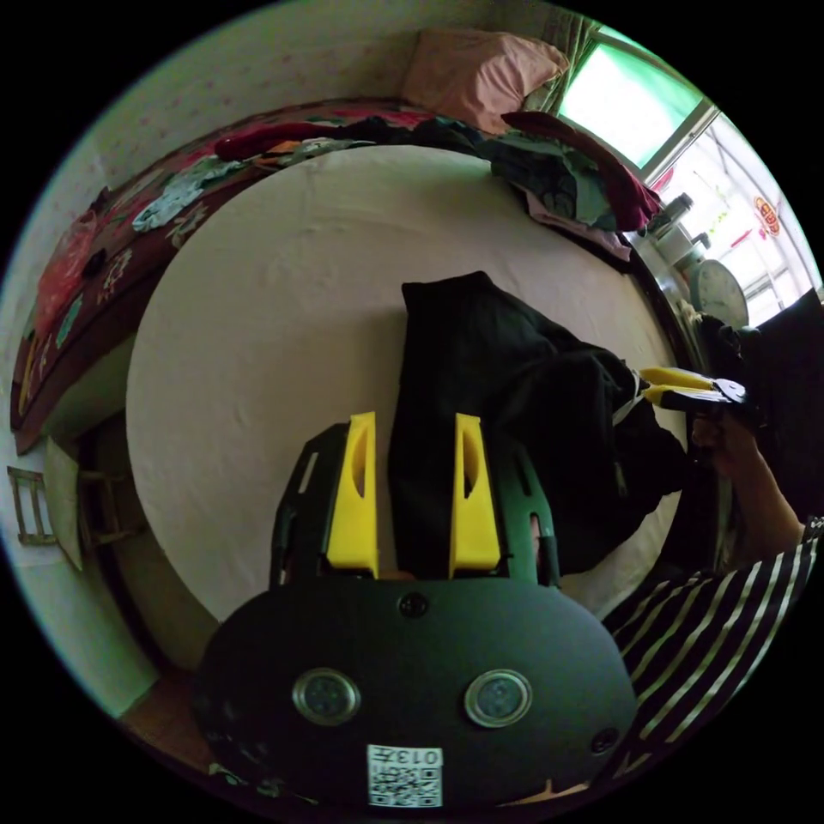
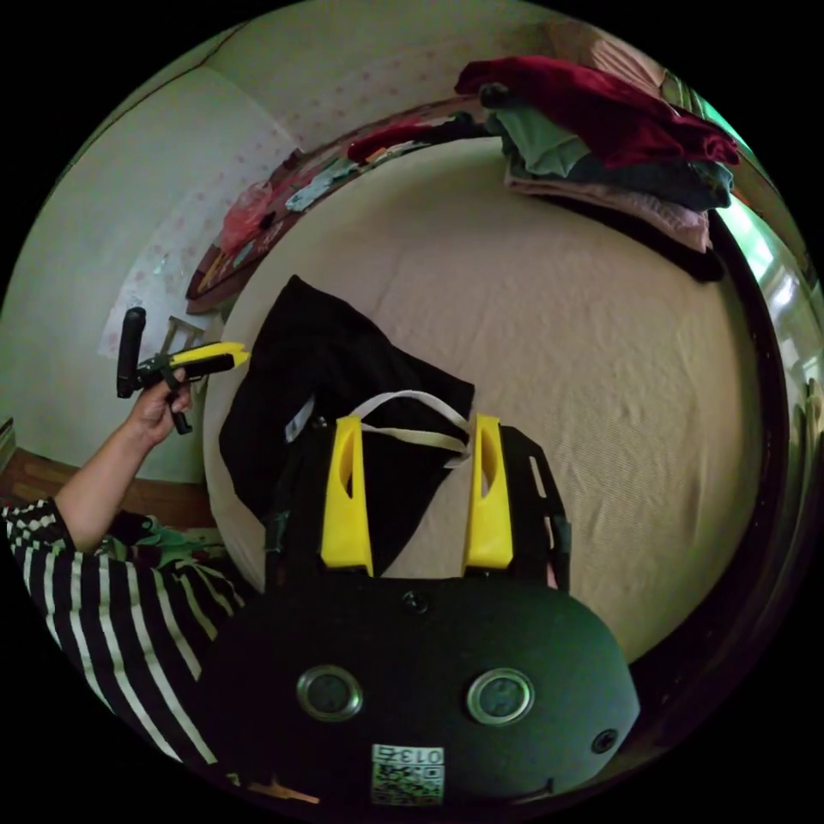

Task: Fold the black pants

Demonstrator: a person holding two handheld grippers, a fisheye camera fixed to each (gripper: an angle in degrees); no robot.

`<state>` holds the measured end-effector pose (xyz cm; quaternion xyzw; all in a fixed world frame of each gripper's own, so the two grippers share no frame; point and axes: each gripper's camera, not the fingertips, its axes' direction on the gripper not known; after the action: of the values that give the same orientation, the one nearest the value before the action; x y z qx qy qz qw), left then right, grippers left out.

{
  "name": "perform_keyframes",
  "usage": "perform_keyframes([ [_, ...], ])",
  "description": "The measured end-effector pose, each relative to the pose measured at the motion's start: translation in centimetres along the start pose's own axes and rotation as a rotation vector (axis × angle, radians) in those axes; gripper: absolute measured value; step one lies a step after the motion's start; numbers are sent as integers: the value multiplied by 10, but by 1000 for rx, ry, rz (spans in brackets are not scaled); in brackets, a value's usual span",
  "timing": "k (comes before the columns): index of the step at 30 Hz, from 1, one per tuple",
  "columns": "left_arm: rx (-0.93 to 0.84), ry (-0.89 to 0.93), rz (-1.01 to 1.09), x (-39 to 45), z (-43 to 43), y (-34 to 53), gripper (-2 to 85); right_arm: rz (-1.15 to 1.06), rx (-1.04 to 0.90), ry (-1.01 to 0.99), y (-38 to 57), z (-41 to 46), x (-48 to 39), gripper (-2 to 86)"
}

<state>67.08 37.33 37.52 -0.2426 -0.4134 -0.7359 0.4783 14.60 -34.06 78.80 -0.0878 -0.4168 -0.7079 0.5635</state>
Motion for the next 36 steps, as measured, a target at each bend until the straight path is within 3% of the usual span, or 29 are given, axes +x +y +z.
perform_keyframes([
  [14,-92,92,89,0,-1,-27,129,14,-95,18,-32,19,-25,147],
  [23,-132,-15,166,29,-20,-36,79,-147,-87,241,-43,8,-84,127],
  [30,-144,40,129,37,-37,-41,32,19,-72,60,-51,-5,-77,123],
  [33,-131,-21,174,55,-48,-40,14,-41,-79,70,-55,-13,-93,83],
  [36,-62,-67,189,72,-70,-36,7,-181,-54,218,-55,-23,-126,64],
])
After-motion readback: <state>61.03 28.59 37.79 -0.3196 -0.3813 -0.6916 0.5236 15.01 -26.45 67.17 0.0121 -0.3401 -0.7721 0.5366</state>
